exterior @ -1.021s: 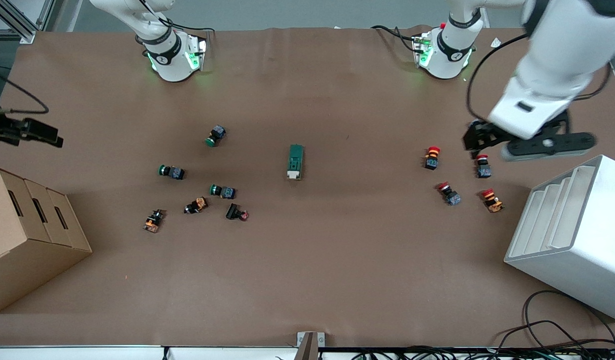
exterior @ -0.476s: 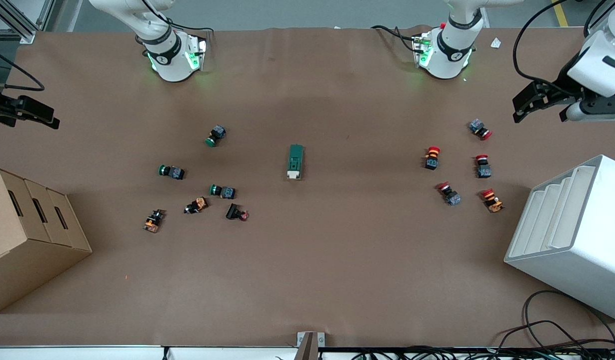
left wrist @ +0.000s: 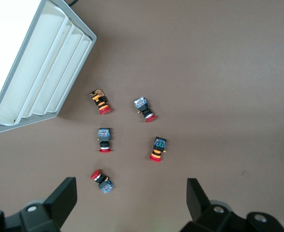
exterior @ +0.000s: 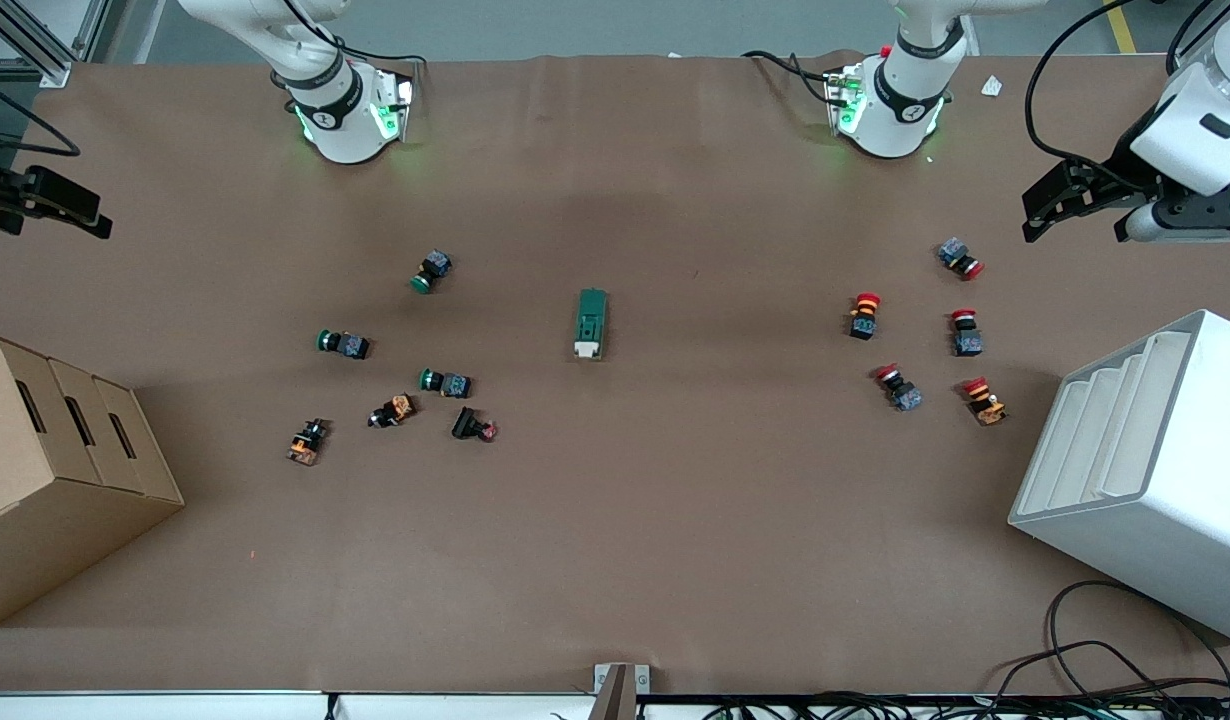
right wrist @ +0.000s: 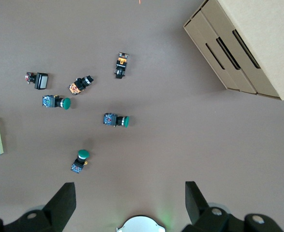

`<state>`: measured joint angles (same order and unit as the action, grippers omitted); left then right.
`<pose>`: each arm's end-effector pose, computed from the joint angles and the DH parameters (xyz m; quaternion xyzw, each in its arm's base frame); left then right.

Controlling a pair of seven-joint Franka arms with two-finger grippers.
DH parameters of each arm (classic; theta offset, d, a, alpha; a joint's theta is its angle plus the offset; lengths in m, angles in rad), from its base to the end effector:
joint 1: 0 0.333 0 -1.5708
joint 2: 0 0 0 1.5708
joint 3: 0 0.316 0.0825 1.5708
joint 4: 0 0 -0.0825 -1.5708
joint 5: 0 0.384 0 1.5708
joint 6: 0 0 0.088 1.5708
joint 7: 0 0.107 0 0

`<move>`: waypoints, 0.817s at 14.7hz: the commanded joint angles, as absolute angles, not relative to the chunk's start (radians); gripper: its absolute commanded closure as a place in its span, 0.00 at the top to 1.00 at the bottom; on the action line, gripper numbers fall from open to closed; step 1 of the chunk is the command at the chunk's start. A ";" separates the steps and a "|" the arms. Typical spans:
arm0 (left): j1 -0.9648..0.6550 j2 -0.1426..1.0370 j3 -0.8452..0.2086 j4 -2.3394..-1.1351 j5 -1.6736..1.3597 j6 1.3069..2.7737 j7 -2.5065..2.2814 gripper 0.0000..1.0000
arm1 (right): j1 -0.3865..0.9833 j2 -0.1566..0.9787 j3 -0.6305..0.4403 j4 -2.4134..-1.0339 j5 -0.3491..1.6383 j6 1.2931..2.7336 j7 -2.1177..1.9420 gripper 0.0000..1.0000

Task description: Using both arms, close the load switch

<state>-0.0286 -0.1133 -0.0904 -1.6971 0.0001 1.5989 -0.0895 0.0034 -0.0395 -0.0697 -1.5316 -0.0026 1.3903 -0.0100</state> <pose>0.5170 -0.0645 0.6279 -0.9999 0.0145 -0.0078 0.0044 0.5218 -0.0358 0.6490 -0.9983 0.0282 0.0509 0.0020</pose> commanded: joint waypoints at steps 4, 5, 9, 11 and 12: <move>-0.035 -0.086 -0.083 -1.669 -0.009 1.595 -0.042 1.00 | -0.032 -0.078 -0.041 -1.572 -0.009 1.399 -0.008 1.00; -0.037 -0.081 -0.084 -1.663 -0.008 1.595 -0.023 1.00 | -0.035 -0.083 -0.041 -1.572 -0.009 1.401 -0.008 1.00; -0.035 -0.064 -0.086 -1.635 -0.008 1.594 0.000 1.00 | -0.052 -0.104 -0.040 -1.595 -0.005 1.405 -0.005 1.00; -0.034 -0.064 -0.086 -1.628 -0.005 1.594 -0.005 1.00 | -0.051 -0.110 -0.037 -1.605 -0.005 1.408 -0.005 1.00; -0.038 -0.057 -0.086 -1.620 -0.003 1.594 -0.008 1.00 | -0.049 -0.110 -0.035 -1.605 -0.005 1.413 -0.005 1.00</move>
